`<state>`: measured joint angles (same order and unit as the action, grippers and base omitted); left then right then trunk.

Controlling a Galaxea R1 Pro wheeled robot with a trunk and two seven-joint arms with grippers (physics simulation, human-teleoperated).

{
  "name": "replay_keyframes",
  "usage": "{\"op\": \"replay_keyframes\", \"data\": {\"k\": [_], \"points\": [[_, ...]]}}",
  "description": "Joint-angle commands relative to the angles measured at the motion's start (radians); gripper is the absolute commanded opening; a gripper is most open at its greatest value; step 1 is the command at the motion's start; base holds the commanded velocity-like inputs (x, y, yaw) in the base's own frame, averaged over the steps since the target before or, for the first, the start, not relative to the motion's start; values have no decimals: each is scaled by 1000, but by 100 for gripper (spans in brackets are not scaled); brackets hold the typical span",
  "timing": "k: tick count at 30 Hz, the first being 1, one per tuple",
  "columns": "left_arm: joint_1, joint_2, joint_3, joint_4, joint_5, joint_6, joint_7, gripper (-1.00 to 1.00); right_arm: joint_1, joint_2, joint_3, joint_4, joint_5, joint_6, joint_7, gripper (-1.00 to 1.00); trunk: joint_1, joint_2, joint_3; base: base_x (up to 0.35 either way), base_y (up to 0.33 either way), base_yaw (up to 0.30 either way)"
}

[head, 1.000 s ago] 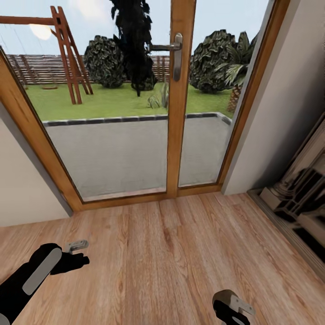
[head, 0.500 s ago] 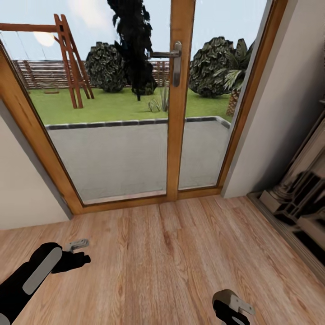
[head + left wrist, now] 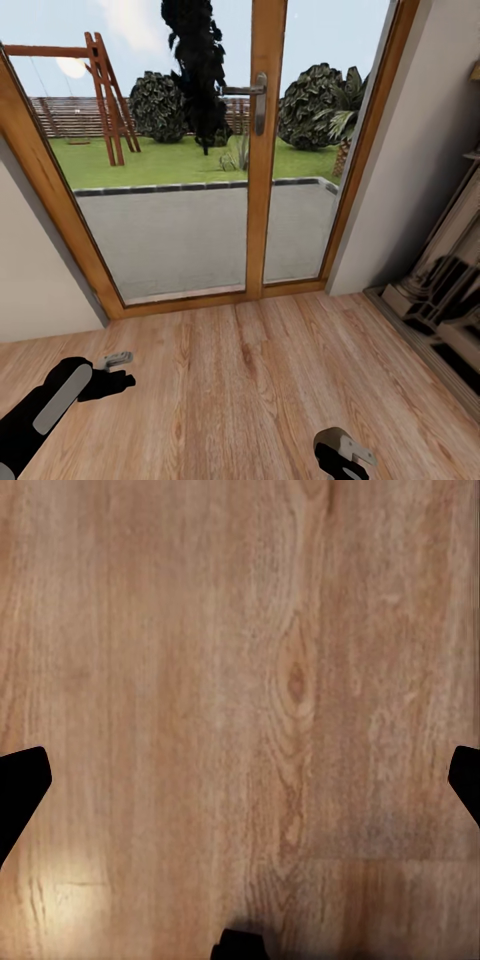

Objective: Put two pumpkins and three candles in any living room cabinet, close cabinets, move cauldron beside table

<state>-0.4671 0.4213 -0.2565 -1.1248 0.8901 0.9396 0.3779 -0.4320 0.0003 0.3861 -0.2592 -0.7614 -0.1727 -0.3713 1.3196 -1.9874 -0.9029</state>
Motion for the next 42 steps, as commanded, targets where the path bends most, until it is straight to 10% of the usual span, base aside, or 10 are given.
{"op": "replay_keyframes", "data": {"k": [1,42], "points": [[-1,1,-3,-2,10,1,10,100,-1,0,8,0,-11,-5,-5,-100,0,0,1,-4,0,0],[-1,1,-4,-6,10,1,12,100,-1,0,7,0,-12,-5,-7,-100,-157,287,171,0,0,0]]}}
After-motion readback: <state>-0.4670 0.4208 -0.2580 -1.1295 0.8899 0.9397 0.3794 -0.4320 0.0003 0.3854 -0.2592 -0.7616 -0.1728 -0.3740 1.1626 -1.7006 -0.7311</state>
